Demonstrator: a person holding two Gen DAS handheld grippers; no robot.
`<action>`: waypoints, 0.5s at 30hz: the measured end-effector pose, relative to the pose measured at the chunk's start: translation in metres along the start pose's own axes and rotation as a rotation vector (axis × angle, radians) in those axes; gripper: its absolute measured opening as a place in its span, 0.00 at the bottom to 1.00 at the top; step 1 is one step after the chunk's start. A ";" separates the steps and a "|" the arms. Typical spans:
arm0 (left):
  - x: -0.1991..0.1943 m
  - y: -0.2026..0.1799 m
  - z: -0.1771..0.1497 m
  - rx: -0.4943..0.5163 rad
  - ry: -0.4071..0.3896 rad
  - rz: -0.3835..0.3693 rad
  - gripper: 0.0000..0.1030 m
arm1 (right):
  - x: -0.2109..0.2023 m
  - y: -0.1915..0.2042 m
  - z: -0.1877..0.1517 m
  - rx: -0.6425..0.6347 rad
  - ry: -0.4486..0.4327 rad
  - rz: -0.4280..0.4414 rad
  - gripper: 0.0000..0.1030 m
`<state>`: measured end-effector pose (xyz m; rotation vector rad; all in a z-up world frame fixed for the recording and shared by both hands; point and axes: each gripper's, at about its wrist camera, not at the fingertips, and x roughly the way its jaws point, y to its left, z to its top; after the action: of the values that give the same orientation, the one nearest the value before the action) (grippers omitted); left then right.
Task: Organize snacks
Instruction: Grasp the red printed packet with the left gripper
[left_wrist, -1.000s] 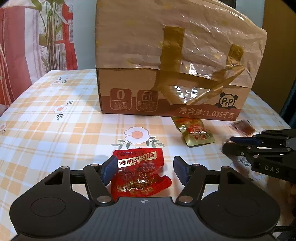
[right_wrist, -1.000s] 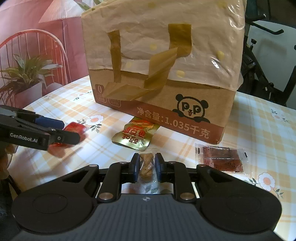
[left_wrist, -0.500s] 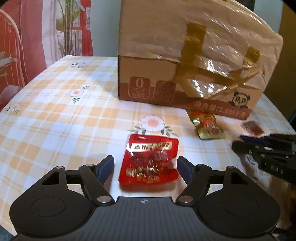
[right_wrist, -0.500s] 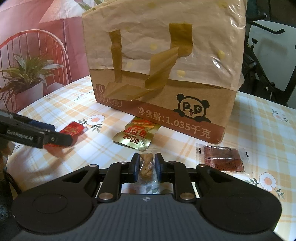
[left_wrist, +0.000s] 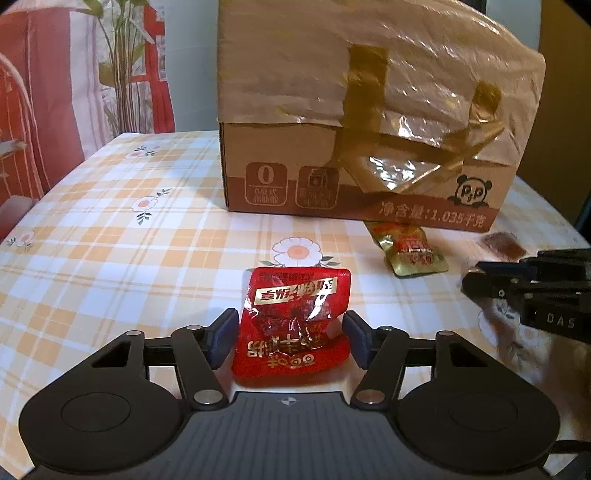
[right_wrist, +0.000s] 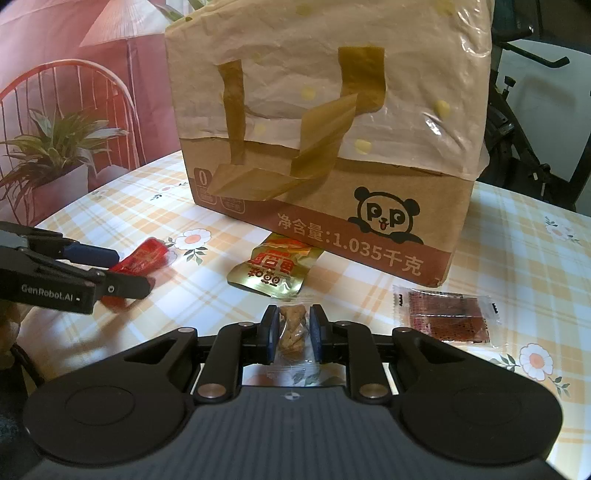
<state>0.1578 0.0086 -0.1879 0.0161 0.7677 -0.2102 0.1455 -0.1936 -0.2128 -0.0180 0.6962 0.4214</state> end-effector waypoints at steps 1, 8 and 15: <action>0.000 0.001 0.001 -0.006 -0.002 -0.005 0.60 | 0.000 0.000 0.000 0.000 0.000 0.000 0.19; -0.002 0.000 0.002 -0.010 -0.021 -0.031 0.52 | 0.000 0.000 0.000 0.000 0.001 0.001 0.19; -0.004 0.002 0.002 -0.018 -0.028 -0.042 0.49 | 0.000 0.000 0.000 0.000 0.001 0.000 0.19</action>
<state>0.1571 0.0112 -0.1841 -0.0202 0.7425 -0.2433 0.1458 -0.1935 -0.2132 -0.0180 0.6971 0.4219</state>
